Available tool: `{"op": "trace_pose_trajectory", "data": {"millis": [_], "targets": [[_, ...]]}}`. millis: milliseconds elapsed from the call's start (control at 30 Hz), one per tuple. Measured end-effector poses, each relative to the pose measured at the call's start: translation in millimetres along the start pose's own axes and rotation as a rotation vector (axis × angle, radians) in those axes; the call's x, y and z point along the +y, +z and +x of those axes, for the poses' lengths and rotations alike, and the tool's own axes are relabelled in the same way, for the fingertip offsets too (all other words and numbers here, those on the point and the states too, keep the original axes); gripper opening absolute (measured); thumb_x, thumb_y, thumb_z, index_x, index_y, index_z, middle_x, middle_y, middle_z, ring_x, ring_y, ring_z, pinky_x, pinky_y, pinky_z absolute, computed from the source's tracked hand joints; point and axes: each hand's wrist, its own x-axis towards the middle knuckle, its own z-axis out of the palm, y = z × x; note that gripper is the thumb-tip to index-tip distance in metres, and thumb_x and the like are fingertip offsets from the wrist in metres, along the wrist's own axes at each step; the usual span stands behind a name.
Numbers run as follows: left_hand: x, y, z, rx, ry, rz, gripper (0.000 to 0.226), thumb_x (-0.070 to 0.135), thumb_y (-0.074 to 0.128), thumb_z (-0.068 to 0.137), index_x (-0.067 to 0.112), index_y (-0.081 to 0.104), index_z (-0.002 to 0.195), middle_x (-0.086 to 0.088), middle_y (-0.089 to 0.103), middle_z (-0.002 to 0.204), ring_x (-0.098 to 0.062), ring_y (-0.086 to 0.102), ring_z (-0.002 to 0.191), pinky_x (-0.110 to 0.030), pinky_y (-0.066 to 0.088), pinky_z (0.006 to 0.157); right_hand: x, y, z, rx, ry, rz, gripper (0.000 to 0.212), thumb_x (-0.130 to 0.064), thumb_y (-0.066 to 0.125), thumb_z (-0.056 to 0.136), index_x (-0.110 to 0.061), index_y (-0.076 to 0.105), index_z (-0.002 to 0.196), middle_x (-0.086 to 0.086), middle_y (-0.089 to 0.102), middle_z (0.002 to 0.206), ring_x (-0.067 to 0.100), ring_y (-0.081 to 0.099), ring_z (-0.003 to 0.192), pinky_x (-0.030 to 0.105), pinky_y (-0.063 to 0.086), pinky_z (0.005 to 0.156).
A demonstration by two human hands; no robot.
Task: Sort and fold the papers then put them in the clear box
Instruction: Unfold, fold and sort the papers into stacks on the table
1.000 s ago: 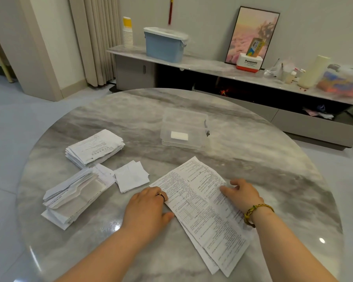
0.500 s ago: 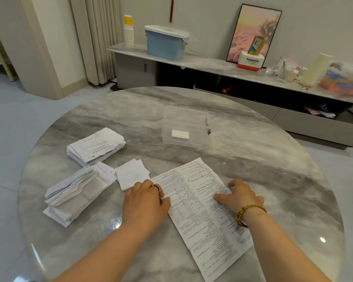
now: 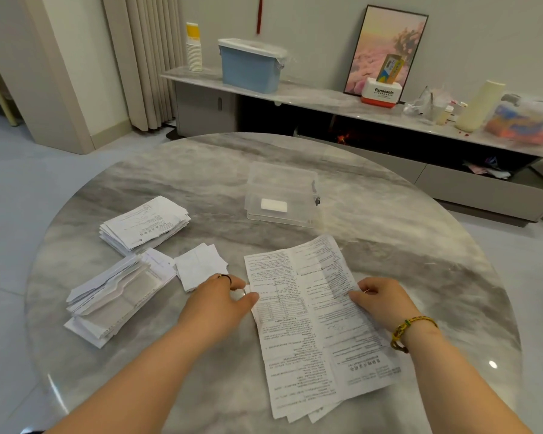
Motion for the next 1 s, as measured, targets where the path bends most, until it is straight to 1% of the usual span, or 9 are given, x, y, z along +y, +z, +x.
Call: {"op": "trace_pose_trajectory", "data": {"millis": [133, 267, 367, 500, 633, 733, 833, 900, 1000], "targets": [[-2, -12, -3, -0.100, -0.090, -0.267, 0.053, 0.037, 0.054, 0.089, 0.016, 0.040, 0.135, 0.004, 0.047, 0.135, -0.010, 0.047, 0.110, -0.020, 0.035, 0.087, -13, -15, -14, 0.026, -0.071, 0.204, 0.020, -0.013, 0.056, 0.089, -0.012, 0.062, 0.070, 0.009, 0.065, 0.072, 0.021, 0.057, 0.065, 0.028, 0.047, 0.066], [-3, -16, -6, -0.203, -0.132, -0.412, 0.058, 0.037, 0.053, 0.089, 0.015, 0.034, 0.139, 0.002, 0.055, 0.121, -0.015, 0.051, 0.116, -0.026, 0.039, 0.100, -19, -19, -26, -0.065, -0.076, 0.405, 0.020, -0.010, 0.056, 0.089, -0.013, 0.064, 0.070, -0.002, 0.069, 0.061, 0.008, 0.065, 0.053, 0.020, 0.052, 0.053], [-4, -10, -5, -0.263, -0.141, -0.412, 0.051, 0.037, 0.052, 0.090, 0.013, 0.042, 0.133, 0.006, 0.058, 0.102, -0.014, 0.056, 0.107, -0.028, 0.043, 0.099, -19, -16, -32, -0.111, -0.075, 0.572, 0.018, -0.004, 0.053, 0.088, -0.008, 0.065, 0.074, 0.001, 0.071, 0.063, 0.010, 0.067, 0.053, 0.021, 0.055, 0.051], [0, -2, -5, -0.367, -0.135, -0.424, 0.037, 0.037, 0.049, 0.091, 0.014, 0.056, 0.120, -0.004, 0.064, 0.112, -0.015, 0.061, 0.096, -0.019, 0.049, 0.074, -24, -13, -34, -0.170, -0.110, 0.721, 0.019, -0.002, 0.051, 0.087, -0.007, 0.064, 0.075, 0.006, 0.071, 0.066, 0.014, 0.067, 0.056, 0.025, 0.056, 0.054], [2, -2, -9, -0.442, -0.160, -0.598, 0.029, 0.033, 0.046, 0.094, 0.017, 0.058, 0.115, -0.006, 0.066, 0.111, -0.020, 0.063, 0.102, -0.026, 0.052, 0.081, -31, -9, -32, -0.213, -0.147, 0.775, 0.020, 0.000, 0.048, 0.088, -0.007, 0.065, 0.079, 0.004, 0.071, 0.065, 0.013, 0.067, 0.055, 0.023, 0.056, 0.053], [4, -5, -8, -0.381, -0.176, -0.799, 0.018, 0.019, 0.049, 0.093, 0.011, 0.059, 0.107, -0.007, 0.071, 0.094, -0.016, 0.067, 0.079, -0.023, 0.055, 0.067, -30, -7, -28, -0.186, -0.166, 0.720, 0.020, -0.001, 0.048, 0.089, -0.010, 0.065, 0.082, 0.000, 0.072, 0.067, 0.012, 0.067, 0.057, 0.023, 0.055, 0.055], [4, -14, -4, -0.268, -0.216, -0.970, 0.014, 0.002, 0.052, 0.090, 0.012, 0.061, 0.083, 0.003, 0.071, 0.061, -0.007, 0.067, 0.053, -0.016, 0.053, 0.048, -27, -8, -24, -0.148, -0.167, 0.647, 0.022, -0.002, 0.049, 0.089, -0.010, 0.065, 0.077, 0.001, 0.069, 0.063, 0.019, 0.059, 0.056, 0.026, 0.047, 0.053], [2, -21, -2, -0.248, -0.224, -1.016, 0.019, -0.001, 0.052, 0.088, 0.013, 0.062, 0.080, 0.003, 0.071, 0.058, -0.005, 0.067, 0.050, -0.016, 0.054, 0.048, -25, -8, -23, -0.140, -0.166, 0.612, 0.025, -0.004, 0.048, 0.091, -0.011, 0.064, 0.072, -0.001, 0.067, 0.058, 0.017, 0.055, 0.052, 0.023, 0.043, 0.049], [0, -29, -2, -0.232, -0.226, -1.019, 0.021, 0.000, 0.054, 0.087, 0.016, 0.063, 0.075, 0.004, 0.070, 0.057, -0.005, 0.066, 0.049, -0.016, 0.052, 0.047, -23, -7, -20, -0.144, -0.157, 0.635, 0.024, -0.007, 0.049, 0.091, -0.010, 0.062, 0.070, -0.002, 0.069, 0.057, 0.013, 0.061, 0.051, 0.025, 0.049, 0.053]]}}
